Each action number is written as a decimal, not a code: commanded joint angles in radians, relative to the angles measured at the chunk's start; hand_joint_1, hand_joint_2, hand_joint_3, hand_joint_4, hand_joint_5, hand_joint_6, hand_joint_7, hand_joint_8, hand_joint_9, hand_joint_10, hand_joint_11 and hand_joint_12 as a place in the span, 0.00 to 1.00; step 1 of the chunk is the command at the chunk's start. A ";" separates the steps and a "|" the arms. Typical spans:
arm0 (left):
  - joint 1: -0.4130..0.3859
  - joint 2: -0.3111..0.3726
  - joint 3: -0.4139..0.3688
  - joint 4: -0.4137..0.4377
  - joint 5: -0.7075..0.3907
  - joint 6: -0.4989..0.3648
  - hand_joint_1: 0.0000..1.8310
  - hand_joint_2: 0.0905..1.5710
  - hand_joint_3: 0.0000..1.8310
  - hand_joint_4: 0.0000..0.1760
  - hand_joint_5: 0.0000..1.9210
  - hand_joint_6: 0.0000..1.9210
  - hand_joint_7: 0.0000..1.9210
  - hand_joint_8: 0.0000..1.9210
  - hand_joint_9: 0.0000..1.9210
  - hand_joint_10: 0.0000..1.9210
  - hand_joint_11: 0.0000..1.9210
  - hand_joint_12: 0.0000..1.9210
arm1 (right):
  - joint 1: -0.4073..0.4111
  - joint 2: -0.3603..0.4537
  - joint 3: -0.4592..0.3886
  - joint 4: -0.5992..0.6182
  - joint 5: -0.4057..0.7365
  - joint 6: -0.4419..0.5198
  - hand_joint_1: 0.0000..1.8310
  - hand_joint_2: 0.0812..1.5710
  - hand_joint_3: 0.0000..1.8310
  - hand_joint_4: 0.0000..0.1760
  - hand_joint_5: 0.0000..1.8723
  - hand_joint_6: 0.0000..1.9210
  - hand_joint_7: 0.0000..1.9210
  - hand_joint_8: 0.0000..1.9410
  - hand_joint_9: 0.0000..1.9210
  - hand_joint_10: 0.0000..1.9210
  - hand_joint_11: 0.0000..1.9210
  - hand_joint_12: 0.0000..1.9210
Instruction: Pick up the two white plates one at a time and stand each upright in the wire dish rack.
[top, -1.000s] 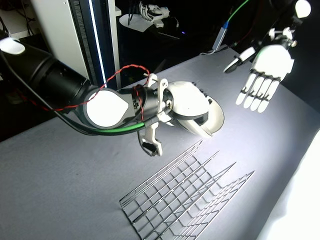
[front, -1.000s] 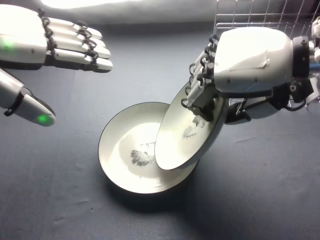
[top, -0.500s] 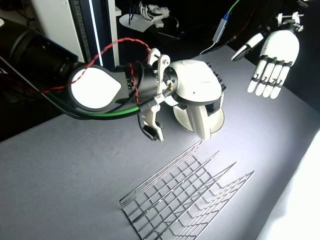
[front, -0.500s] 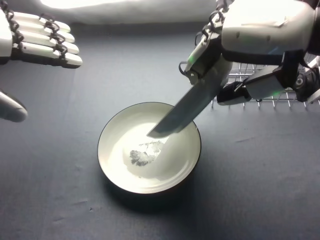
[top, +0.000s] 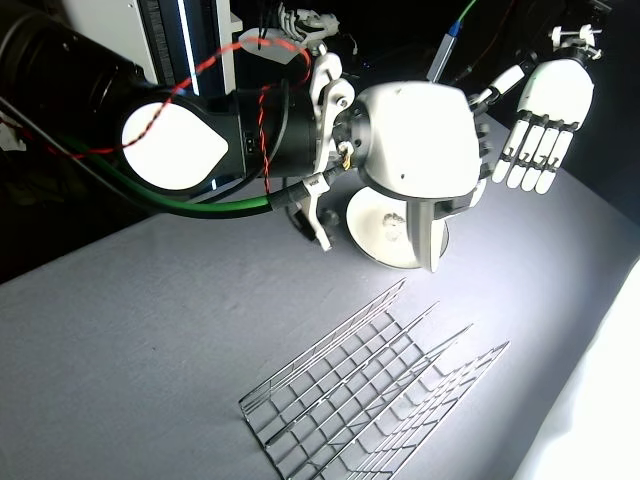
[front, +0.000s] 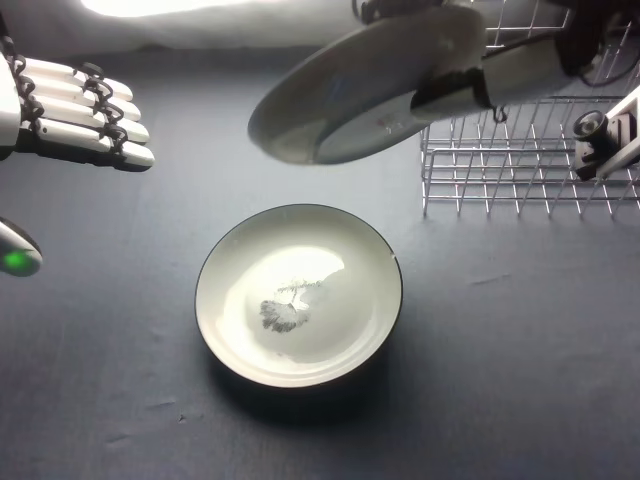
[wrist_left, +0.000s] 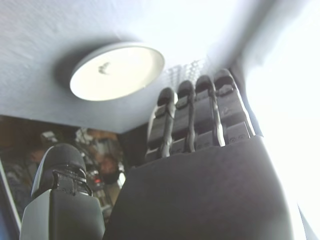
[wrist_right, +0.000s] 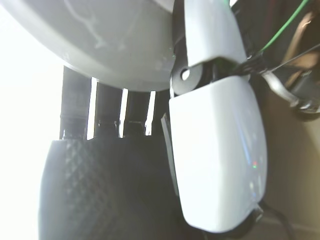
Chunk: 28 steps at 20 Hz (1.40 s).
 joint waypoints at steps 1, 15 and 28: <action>-0.007 -0.004 0.004 -0.078 -0.012 0.001 0.00 0.67 0.00 0.00 0.05 0.00 0.04 0.00 0.02 0.00 0.00 0.00 | 0.027 0.009 -0.002 0.056 0.118 0.012 0.76 0.64 0.00 0.00 0.56 0.45 0.63 0.25 0.57 0.46 0.53 0.43; 0.145 -0.043 -0.171 -0.152 0.101 0.081 0.00 0.65 0.00 0.00 0.02 0.00 0.00 0.00 0.00 0.00 0.00 0.00 | 0.057 0.127 0.004 0.282 0.025 0.011 0.76 0.67 0.00 0.00 0.50 0.52 0.56 0.38 0.54 0.54 0.47 0.49; 0.213 -0.053 -0.257 -0.174 0.166 0.137 0.00 0.67 0.00 0.00 0.06 0.00 0.05 0.00 0.03 0.00 0.01 0.01 | 0.015 0.193 0.077 0.303 -0.033 0.003 0.75 0.69 0.00 0.00 0.47 0.56 0.53 0.43 0.52 0.57 0.44 0.57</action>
